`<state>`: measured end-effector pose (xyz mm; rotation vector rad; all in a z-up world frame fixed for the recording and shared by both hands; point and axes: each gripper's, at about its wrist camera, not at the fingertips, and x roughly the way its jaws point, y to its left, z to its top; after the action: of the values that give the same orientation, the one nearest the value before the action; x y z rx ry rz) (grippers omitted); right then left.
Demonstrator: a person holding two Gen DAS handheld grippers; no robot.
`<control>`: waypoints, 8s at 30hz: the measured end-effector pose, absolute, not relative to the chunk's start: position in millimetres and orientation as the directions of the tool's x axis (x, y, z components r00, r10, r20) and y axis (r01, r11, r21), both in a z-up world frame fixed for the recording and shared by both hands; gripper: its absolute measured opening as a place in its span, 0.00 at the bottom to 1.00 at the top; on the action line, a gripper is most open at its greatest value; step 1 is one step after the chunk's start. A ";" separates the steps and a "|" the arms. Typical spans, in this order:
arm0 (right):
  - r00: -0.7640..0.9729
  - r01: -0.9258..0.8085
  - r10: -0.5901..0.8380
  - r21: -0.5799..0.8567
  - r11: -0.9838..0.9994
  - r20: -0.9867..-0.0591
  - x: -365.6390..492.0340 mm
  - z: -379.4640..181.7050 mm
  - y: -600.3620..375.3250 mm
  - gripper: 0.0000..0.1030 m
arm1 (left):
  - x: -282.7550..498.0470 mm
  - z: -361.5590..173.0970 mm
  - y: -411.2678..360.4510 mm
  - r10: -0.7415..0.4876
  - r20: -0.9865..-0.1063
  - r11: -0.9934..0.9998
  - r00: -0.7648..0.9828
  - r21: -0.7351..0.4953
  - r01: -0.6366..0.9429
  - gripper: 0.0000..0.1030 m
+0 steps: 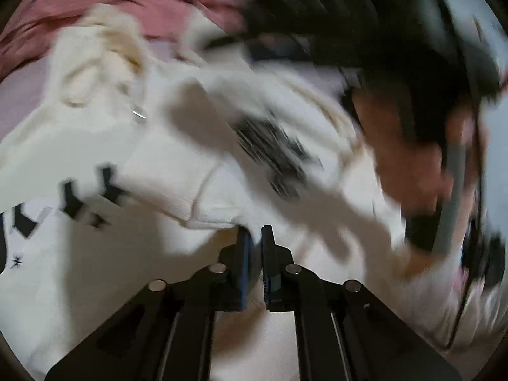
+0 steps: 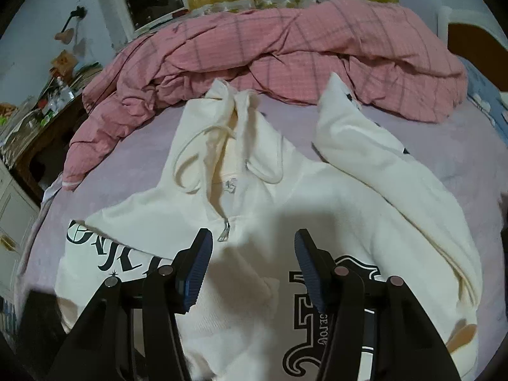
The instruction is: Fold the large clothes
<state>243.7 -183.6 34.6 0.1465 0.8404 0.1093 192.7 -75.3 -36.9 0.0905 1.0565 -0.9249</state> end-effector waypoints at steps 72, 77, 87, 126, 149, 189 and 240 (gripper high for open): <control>0.802 0.119 -0.177 -0.137 0.983 -0.571 207.1 30.4 -274.7 0.02 | 250.0 -9.3 166.0 -0.023 -0.780 0.991 0.626 -0.099 -0.087 0.63; 0.775 0.117 -0.162 -0.114 0.987 -0.610 209.7 10.8 -281.7 0.02 | 270.0 -37.5 136.4 0.091 -0.816 0.996 0.571 0.064 -0.066 0.20; 0.963 -0.174 0.119 -0.220 0.960 -0.241 146.8 115.4 -220.0 0.02 | 278.7 -51.4 198.6 0.396 -0.761 0.905 0.513 0.229 -0.359 0.00; 0.679 0.146 -0.141 -0.056 0.988 -0.720 429.6 37.9 -283.7 0.71 | 274.7 -40.1 141.5 0.201 -0.769 0.978 0.607 0.124 -0.167 0.38; 0.801 0.441 -0.454 -0.127 0.888 -0.391 230.4 179.9 -481.3 0.04 | 270.0 -32.8 139.5 0.176 -0.752 0.983 0.636 0.101 -0.152 0.41; 0.644 -0.260 0.255 0.106 0.960 -0.721 223.5 -19.0 -172.0 0.47 | 245.8 -12.0 83.6 -0.238 -0.720 0.971 0.652 -0.156 0.182 0.52; 0.598 0.067 0.086 0.156 0.985 -0.797 260.5 -37.1 -330.1 0.76 | 172.8 -6.4 82.6 0.050 -0.840 0.996 0.541 -0.001 -0.095 0.74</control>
<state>260.5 -330.1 -37.1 0.1769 0.9307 0.0111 172.8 82.6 -6.4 -0.0484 0.9957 0.0862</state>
